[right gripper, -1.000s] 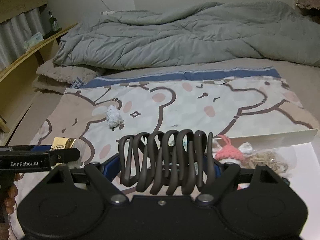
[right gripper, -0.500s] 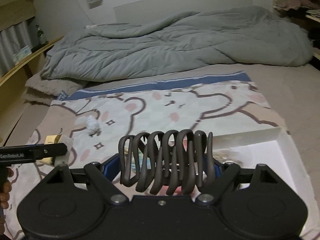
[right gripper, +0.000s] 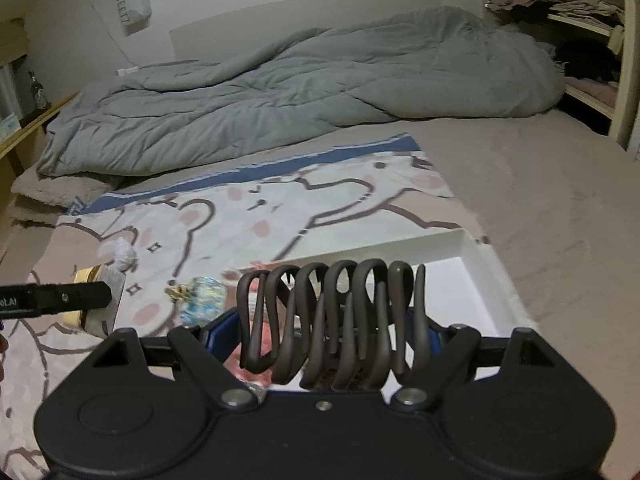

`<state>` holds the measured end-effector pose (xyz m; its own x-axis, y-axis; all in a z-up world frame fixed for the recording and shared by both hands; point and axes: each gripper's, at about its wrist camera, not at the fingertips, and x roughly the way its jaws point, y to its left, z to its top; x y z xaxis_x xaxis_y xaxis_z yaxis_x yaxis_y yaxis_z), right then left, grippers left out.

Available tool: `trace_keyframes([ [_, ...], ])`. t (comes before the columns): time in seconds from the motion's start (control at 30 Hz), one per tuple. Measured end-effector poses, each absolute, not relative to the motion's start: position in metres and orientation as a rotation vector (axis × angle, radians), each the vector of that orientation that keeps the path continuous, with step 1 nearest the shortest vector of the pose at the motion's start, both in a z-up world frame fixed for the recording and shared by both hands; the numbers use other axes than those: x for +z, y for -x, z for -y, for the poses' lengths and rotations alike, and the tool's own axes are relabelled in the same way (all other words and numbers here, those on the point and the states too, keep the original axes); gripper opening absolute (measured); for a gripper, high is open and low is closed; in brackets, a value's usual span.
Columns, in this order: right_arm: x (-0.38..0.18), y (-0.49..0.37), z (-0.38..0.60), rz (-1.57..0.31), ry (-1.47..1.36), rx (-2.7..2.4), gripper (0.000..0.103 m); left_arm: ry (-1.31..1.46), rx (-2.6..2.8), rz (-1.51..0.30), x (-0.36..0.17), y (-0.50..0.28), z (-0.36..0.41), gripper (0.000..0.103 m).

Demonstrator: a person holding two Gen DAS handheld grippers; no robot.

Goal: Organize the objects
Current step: 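Carry the claw clip and tissue pack over the white box with both tools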

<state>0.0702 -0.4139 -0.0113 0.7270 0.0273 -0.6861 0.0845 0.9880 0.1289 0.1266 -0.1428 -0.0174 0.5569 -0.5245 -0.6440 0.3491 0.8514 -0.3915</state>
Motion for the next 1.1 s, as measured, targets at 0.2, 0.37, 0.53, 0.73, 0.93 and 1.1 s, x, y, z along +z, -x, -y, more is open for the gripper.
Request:
trace_keyframes([
  [0.2, -0.020, -0.060, 0.442, -0.776, -0.149, -0.068, 0.086, 0.264, -0.582, -0.889, -0.030, -0.122, 0.175, 0.072],
  [0.37, -0.029, -0.055, 0.462, -0.799, -0.158, -0.085, 0.086, 0.316, -0.634, -0.936, -0.045, -0.116, 0.205, 0.072],
  [0.53, -0.044, -0.051, 0.479, -0.839, -0.152, -0.099, 0.086, 0.390, -0.697, -0.991, -0.062, -0.108, 0.230, 0.072],
  [0.73, -0.062, -0.046, 0.495, -0.889, -0.150, -0.108, 0.086, 0.389, -0.689, -1.034, -0.084, -0.103, 0.251, 0.072],
  [0.93, -0.078, -0.044, 0.501, -0.941, -0.137, -0.077, 0.086, 0.417, -0.666, -1.076, -0.105, -0.099, 0.260, 0.072],
  [1.1, -0.089, -0.046, 0.500, -0.977, -0.123, -0.057, 0.086, 0.379, -0.641, -1.085, -0.114, -0.098, 0.269, 0.076],
])
